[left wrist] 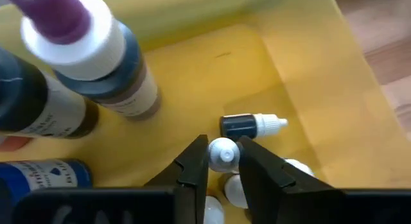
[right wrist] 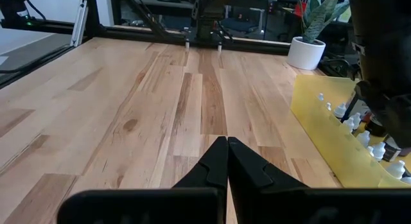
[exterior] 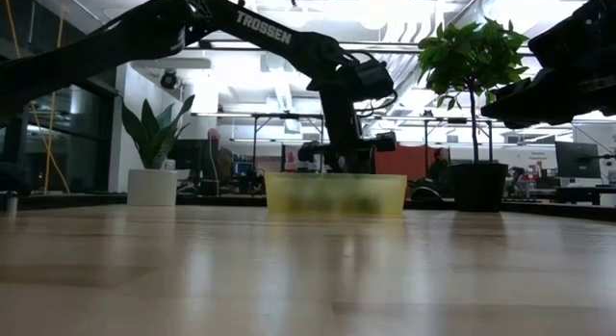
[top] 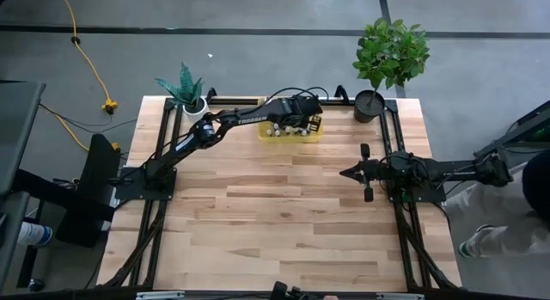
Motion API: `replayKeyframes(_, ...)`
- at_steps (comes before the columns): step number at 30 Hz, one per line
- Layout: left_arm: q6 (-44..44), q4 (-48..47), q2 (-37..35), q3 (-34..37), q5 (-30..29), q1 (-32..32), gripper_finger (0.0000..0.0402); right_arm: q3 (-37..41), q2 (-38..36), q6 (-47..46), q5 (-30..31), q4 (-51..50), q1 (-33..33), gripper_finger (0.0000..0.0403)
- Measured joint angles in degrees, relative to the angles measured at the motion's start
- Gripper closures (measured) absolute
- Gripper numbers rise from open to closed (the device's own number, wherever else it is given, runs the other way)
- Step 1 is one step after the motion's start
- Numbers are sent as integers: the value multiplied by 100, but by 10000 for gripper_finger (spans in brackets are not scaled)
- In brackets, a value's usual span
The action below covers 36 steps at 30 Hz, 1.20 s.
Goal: Pick & Place food coloring
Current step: Put the small brown food coloring bottle into the yellow bin, then return to Home Position
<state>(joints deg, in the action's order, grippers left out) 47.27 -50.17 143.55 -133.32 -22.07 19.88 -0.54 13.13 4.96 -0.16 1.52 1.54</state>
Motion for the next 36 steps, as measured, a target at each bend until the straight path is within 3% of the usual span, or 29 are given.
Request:
replayKeyframes(8, 19, 26, 0, 0, 96, -2, 274, 0, 0, -1, -2, 0, -1, 402)
replayKeyframes(22, -345, 78, -208, -42, 207, -6, 269, 0, 0, 0, -1, 0, -1, 402)
replayKeyframes(31, -1574, 269, -1088, -164, 304, -354, 269, 0, 2, -1, -2, -2, 0, 402)
replayKeyframes(36, -2976, 121, -1632, -166, 1204, -810, 269, 0, 0, -1, -2, 0, 0, 402)
